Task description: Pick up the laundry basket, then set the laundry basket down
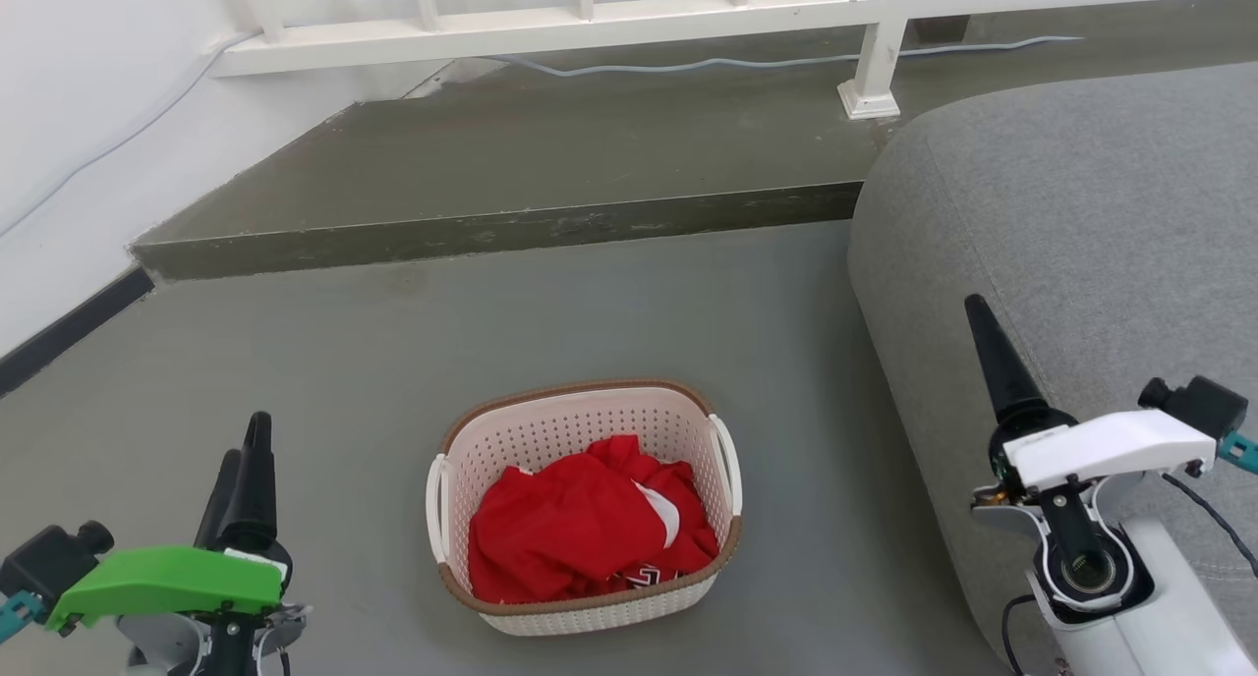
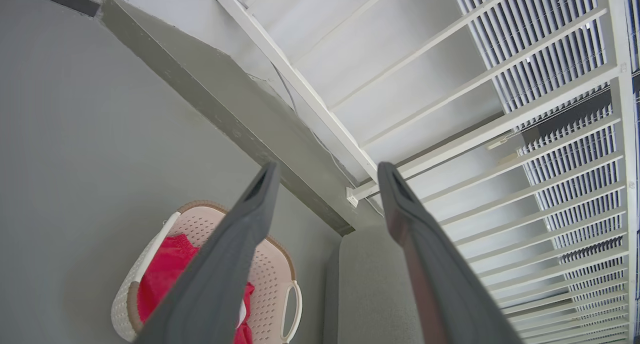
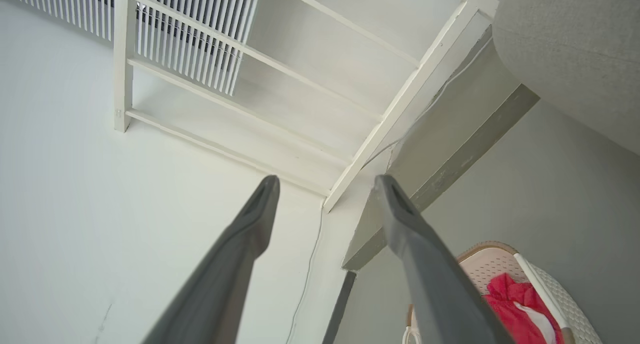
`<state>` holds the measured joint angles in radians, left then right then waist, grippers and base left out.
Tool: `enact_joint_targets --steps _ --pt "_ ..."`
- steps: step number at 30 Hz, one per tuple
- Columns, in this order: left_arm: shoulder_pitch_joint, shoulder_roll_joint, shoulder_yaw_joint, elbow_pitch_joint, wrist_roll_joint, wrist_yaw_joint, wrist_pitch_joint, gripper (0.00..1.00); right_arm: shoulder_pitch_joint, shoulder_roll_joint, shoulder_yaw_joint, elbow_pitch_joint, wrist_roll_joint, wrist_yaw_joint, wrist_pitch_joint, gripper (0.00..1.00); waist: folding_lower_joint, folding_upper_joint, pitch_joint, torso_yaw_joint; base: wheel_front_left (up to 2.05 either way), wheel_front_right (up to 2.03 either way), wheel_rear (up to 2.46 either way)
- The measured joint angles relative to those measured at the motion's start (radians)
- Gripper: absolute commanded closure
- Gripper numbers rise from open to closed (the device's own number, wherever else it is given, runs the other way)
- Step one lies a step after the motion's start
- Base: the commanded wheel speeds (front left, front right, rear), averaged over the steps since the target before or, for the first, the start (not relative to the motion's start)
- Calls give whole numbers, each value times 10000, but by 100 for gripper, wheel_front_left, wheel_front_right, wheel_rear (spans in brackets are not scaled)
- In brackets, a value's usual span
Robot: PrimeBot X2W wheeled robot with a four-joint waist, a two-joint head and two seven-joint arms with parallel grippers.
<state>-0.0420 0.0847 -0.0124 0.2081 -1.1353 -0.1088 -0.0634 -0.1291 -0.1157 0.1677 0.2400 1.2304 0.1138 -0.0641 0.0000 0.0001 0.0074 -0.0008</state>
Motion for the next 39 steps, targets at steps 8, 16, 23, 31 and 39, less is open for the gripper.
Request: enact_joint_targets --steps 8,16,23,31,39 --pt "-3 10 -151 -257 1580 224 -259 0 -215 -201 650 123 -1461 -42 -247 0 0 0 2 -18 0 0 0" --pt "-3 52 -357 -441 3087 437 -560 0 -420 -297 1310 251 -2706 -299 -560 0 0 0 14 -34 0 0 0" --pt "-3 48 -537 -554 4266 665 -800 0 -666 -360 1695 297 -3806 -550 -779 0 0 0 25 -51 0 0 0" --pt "-3 6 -573 -602 5204 809 -1043 0 -851 -407 2115 303 -4813 -633 -1043 0 0 0 26 -52 0 0 0" --pt "-3 -36 -596 -805 6236 880 -1348 0 -976 -422 2462 301 -5846 -738 -1306 0 0 -1 56 -48 0 0 0"
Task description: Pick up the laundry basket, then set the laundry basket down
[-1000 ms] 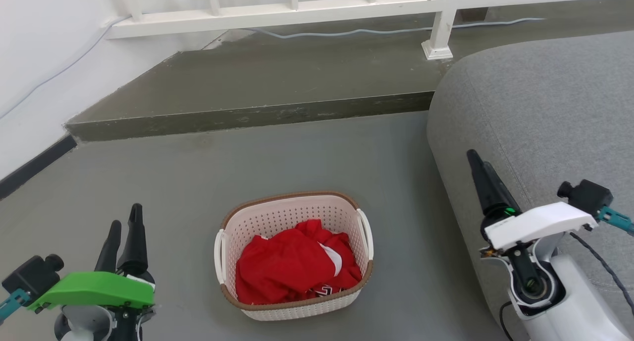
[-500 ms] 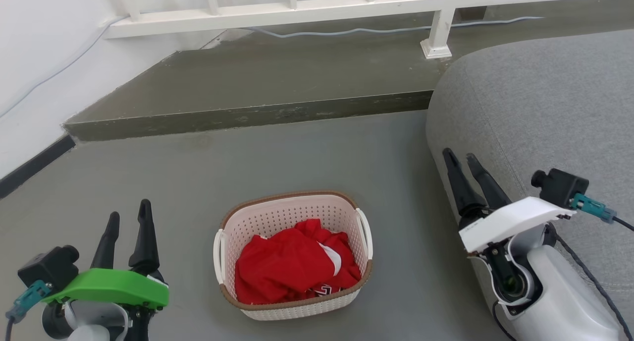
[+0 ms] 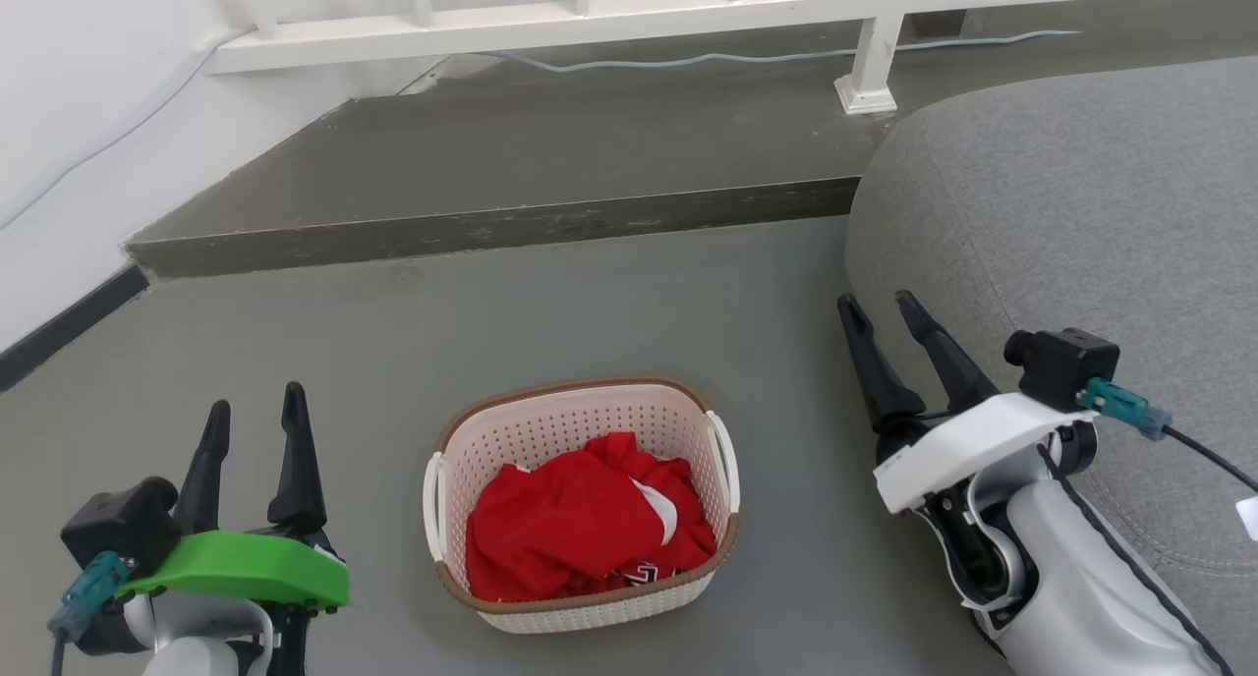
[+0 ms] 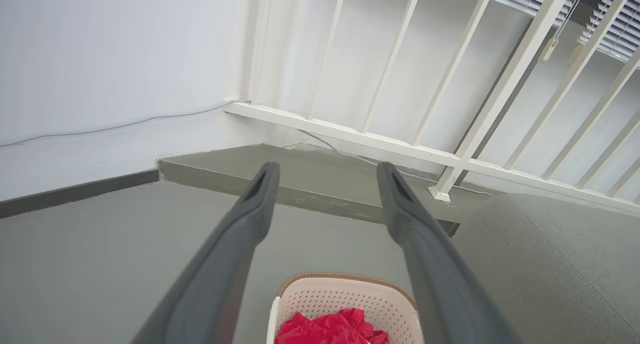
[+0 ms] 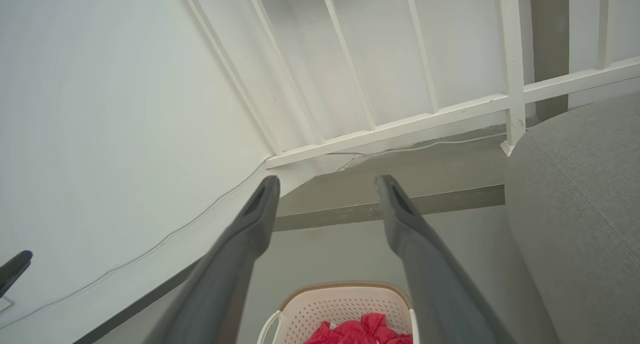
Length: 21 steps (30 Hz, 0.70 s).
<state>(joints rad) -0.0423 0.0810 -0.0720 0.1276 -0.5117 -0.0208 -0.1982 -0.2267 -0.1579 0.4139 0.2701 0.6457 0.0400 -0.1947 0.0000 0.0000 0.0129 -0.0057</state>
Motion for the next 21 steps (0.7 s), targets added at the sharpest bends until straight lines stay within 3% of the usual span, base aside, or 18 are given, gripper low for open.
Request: enact_joint_targets --steps 15,21 --pt "-11 -59 -56 -201 1850 36 -537 0 -229 0 573 61 -1804 -242 -554 0 0 0 43 -20 0 0 0" --pt "-12 -100 -35 -211 1912 36 -535 0 -278 19 568 123 -1916 -242 -562 0 0 0 62 -27 0 0 0"
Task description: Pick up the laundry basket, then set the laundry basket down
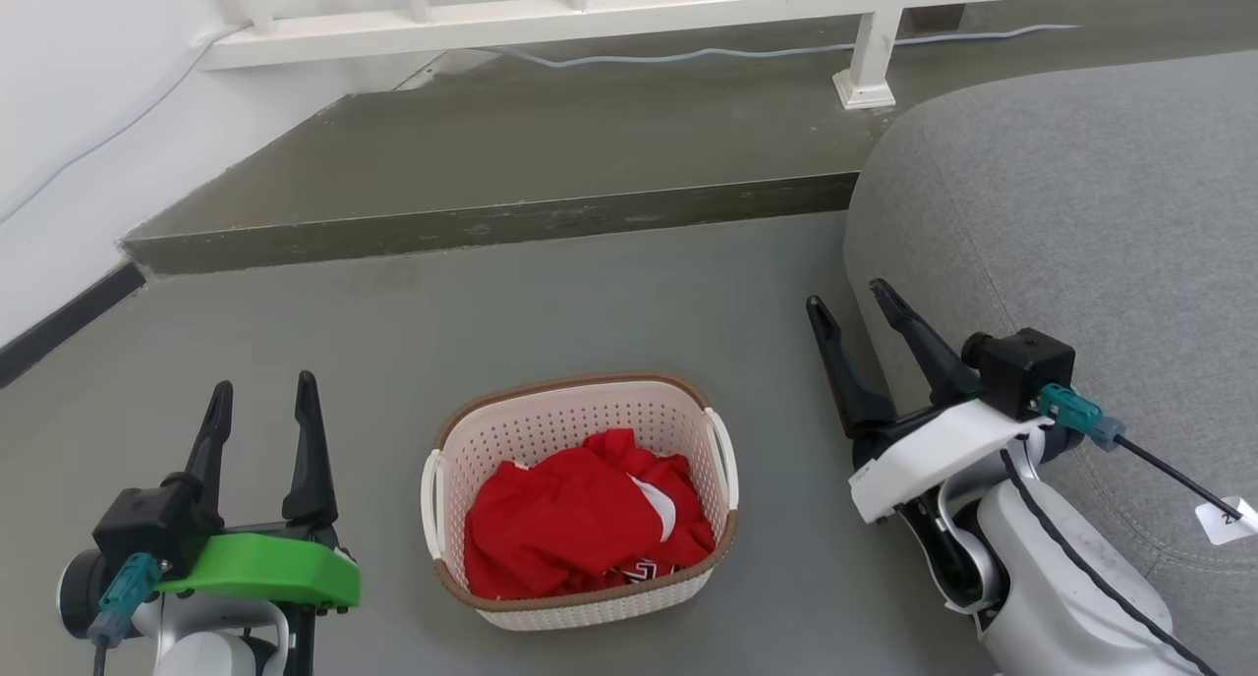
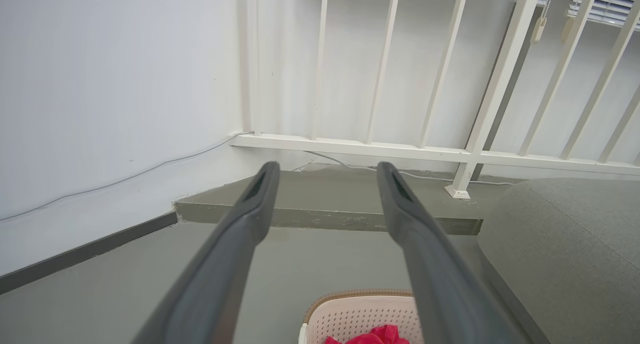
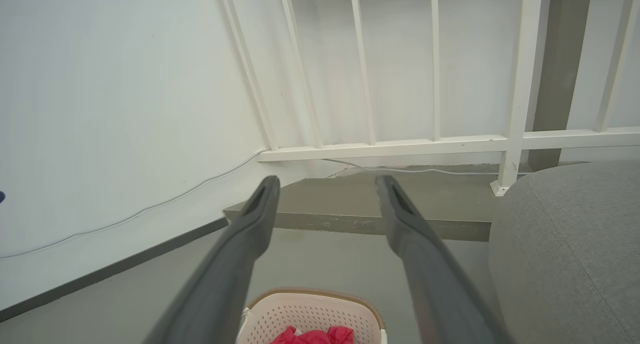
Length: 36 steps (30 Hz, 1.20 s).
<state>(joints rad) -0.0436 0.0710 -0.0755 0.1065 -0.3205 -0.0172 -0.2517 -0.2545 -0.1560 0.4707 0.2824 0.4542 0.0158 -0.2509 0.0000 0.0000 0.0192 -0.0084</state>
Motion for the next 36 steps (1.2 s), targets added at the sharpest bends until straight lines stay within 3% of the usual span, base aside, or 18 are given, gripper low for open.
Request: enact_joint_targets --steps 18,36 --pt "-13 -151 150 38 12 -105 0 0 -35 253 -349 48 -255 0 -8 0 0 0 259 -22 0 0 0" --pt "-367 -199 382 13 -15 -357 -2 0 -394 410 -318 173 -477 10 -8 0 0 0 1509 -199 0 0 0"
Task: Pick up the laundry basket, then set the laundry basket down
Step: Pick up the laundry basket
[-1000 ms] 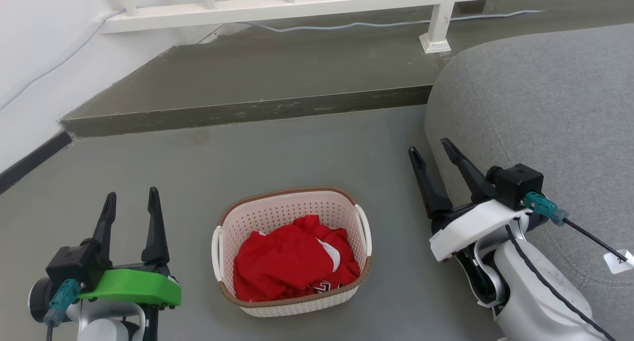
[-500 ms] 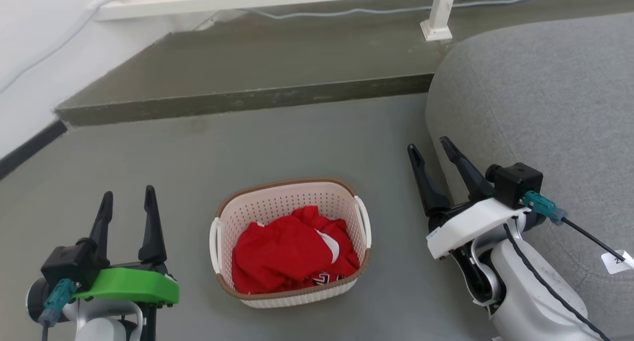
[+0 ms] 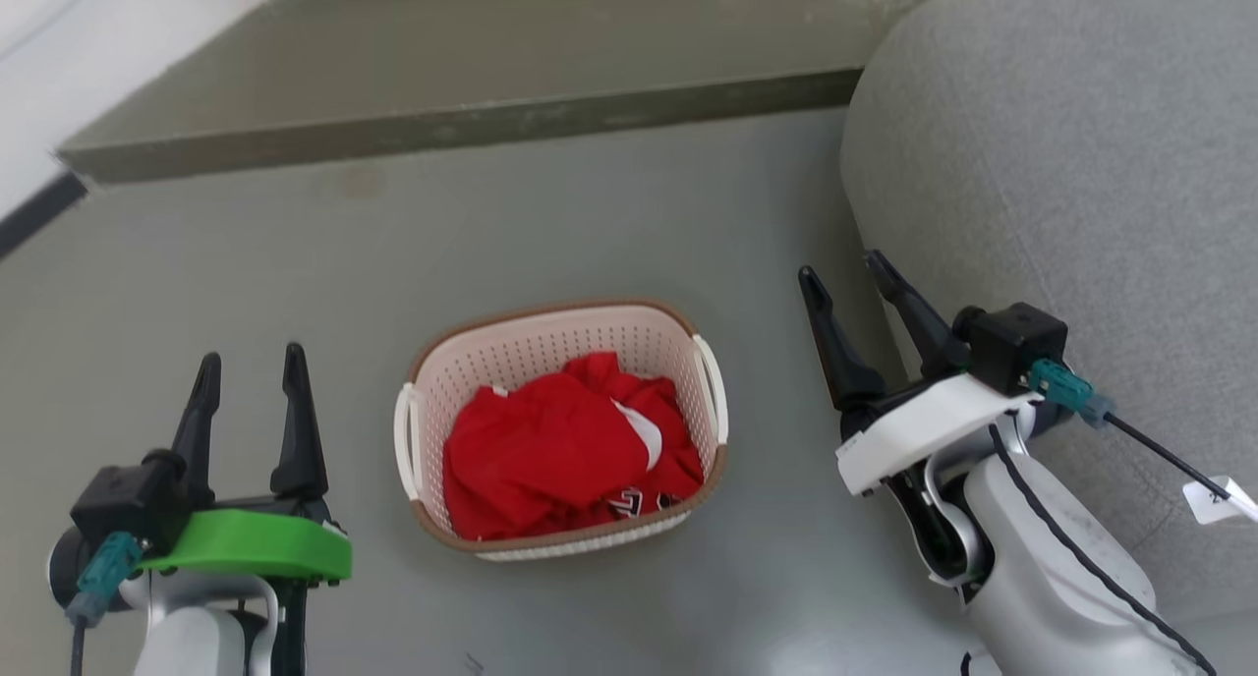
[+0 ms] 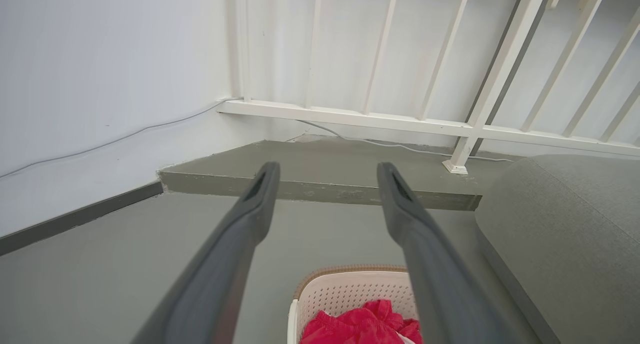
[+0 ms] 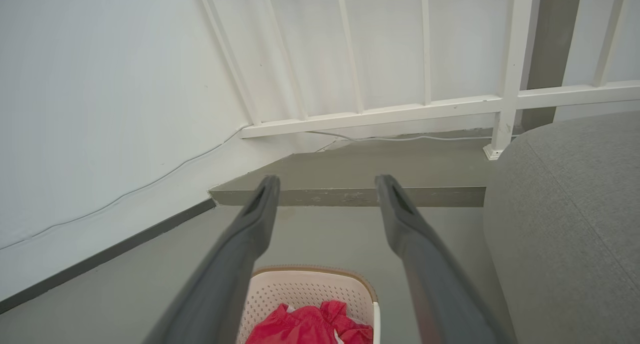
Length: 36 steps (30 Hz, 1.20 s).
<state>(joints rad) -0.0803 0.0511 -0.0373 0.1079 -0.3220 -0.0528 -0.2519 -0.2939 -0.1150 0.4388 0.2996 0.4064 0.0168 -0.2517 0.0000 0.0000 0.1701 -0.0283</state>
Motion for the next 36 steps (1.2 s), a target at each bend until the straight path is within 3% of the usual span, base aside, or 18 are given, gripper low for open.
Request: enact_joint_targets --steps 36 --pt "-2401 290 4 506 -176 -483 0 0 -2252 320 -46 40 -571 -98 -2 0 1 0 3975 -277 0 0 0"
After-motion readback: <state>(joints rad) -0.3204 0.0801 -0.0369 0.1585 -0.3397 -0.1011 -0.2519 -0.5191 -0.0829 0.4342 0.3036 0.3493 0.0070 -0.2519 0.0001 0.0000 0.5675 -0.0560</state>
